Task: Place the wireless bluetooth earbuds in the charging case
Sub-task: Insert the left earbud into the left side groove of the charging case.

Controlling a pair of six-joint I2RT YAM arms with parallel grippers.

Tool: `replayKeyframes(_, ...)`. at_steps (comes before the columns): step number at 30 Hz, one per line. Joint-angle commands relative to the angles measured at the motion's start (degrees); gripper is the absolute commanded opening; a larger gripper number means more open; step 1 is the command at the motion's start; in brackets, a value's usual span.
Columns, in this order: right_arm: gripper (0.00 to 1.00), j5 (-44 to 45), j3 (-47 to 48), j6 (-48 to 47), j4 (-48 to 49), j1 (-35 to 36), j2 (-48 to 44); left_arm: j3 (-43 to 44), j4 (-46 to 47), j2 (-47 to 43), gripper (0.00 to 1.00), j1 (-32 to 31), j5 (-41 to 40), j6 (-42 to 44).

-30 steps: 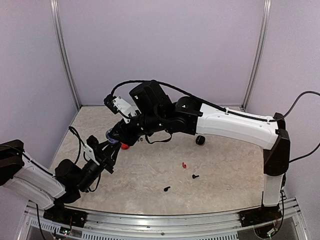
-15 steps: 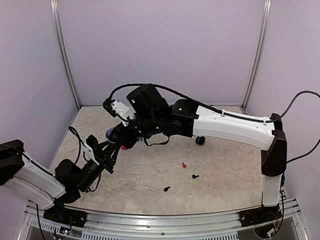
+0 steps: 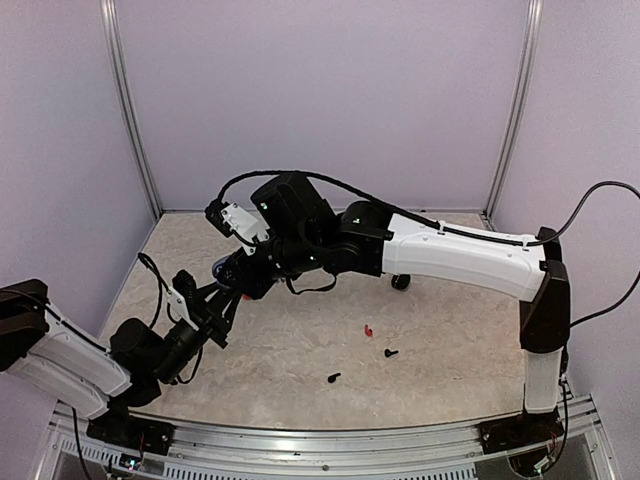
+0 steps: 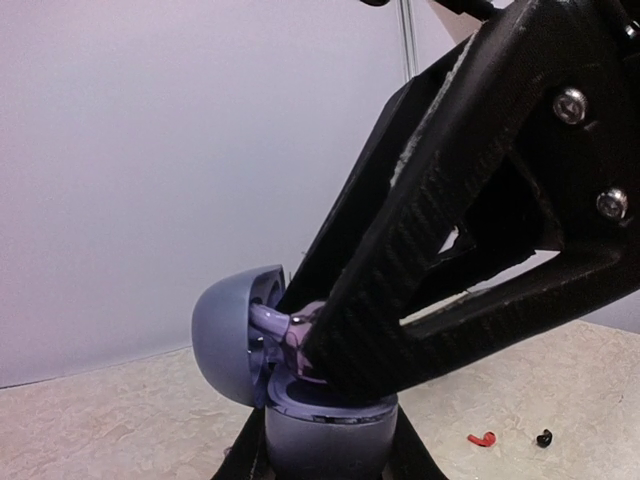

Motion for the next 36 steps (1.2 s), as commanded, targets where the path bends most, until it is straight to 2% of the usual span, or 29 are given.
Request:
replayKeyframes(1,0.28,0.78,1.08,0.67,-0.35,0.54,1.02,-0.46,13.75,0.11,0.00,0.40,1.72,-1.23)
replayKeyframes(14,0.35,1.16,1.01,0.52,-0.99,0.60,0.78,-1.20,14.98,-0.42,0.00,1.77,3.07,-3.24)
replayKeyframes(21,0.34,0.35,0.81,0.53,-0.63,0.59,1.09,-1.53,16.15,-0.29,0.00,2.44,4.11,-4.54)
replayKeyframes(26,0.36,0.35,0.73,0.59,-0.63,0.60,0.82,-2.02,16.85,-0.27,0.00,2.80,4.72,-5.27)
replayKeyframes(36,0.39,-1.13,-3.30,-1.29,4.34,0.64,-3.59,-2.32,16.94,-0.28,0.00,3.19,6.28,-6.00)
